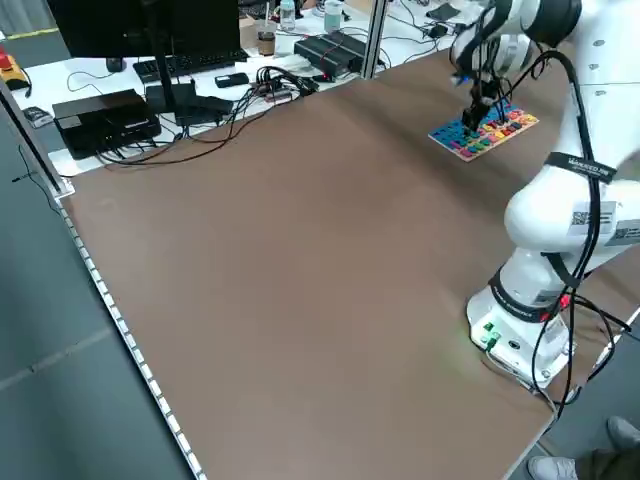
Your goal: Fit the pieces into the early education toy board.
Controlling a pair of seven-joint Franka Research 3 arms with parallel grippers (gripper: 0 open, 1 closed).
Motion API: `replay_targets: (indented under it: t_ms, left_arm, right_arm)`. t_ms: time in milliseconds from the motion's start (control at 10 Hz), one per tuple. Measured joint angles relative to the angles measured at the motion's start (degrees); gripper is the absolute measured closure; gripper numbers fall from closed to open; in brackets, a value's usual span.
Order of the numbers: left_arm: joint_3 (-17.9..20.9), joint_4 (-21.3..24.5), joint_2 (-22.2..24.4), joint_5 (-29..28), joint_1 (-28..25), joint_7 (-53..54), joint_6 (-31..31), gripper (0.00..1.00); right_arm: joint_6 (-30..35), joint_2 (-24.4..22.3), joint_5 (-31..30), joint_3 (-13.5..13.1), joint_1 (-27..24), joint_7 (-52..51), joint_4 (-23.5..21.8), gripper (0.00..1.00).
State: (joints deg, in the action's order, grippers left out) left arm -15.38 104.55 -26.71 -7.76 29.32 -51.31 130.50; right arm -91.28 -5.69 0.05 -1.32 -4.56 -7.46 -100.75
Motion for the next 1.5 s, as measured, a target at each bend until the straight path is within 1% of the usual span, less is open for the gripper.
replay_targets:
  t_ms: [100, 200, 300, 500, 600, 800, 1000, 1100, 1200, 1400, 1500]
  left_arm:
    - [0.1, -1.2, 3.1, 0.0, -2.4, 2.3, -2.8, 0.29]
    - [0.3, -2.5, 5.8, 0.0, -5.3, 4.9, -5.8, 0.12]
    - [0.4, -3.9, 7.7, 0.0, -8.5, 8.8, -9.1, 0.01]
    - [0.6, -7.1, 10.6, 0.0, -15.2, 20.7, -15.7, 0.00]
    - [0.6, -8.4, 13.1, 0.0, -20.1, 24.8, -17.2, 0.00]
    - [0.5, -10.2, 18.7, 1.7, -30.5, 29.3, -20.7, 0.00]
    - [0.5, -12.5, 22.4, 3.9, -36.9, 37.0, -25.4, 0.00]
    - [0.9, -13.1, 23.8, 6.7, -38.7, 41.4, -27.4, 0.00]
    - [3.4, -13.4, 25.7, 9.1, -37.5, 44.6, -30.0, 0.00]
    - [13.9, -13.4, 29.8, 10.0, -27.5, 45.7, -36.5, 0.00]
    - [15.7, -13.3, 30.8, 10.0, -25.9, 45.7, -38.4, 0.00]
  right_arm:
    - [0.0, 0.0, 0.0, 0.0, 0.0, 0.0, 0.0, 0.01]
    - [0.0, 0.0, 0.0, 0.0, 0.0, 0.0, 0.0, 0.01]
    - [0.0, 0.0, 0.0, 0.0, 0.0, 0.0, 0.0, 0.01]
    - [0.0, 0.0, 0.0, 0.0, 0.0, 0.0, 0.0, 0.01]
    - [0.0, 0.0, 0.0, 0.0, -0.1, 0.0, 0.1, 0.01]
    - [0.0, 0.0, 0.0, 0.0, -0.1, 0.0, 0.5, 0.01]
    - [0.0, 0.0, 0.0, 0.0, -0.1, 0.0, 0.9, 0.01]
    - [0.0, 0.0, 0.0, 0.0, -0.1, 0.0, 1.3, 0.01]
    - [0.0, 0.0, 0.0, 0.0, -0.1, 0.0, 1.6, 0.01]
    - [1.0, 0.0, 0.0, 0.0, -0.1, 0.0, 2.0, 0.01]
    - [1.2, 0.0, 0.0, 0.0, -0.1, 0.0, 2.1, 0.01]
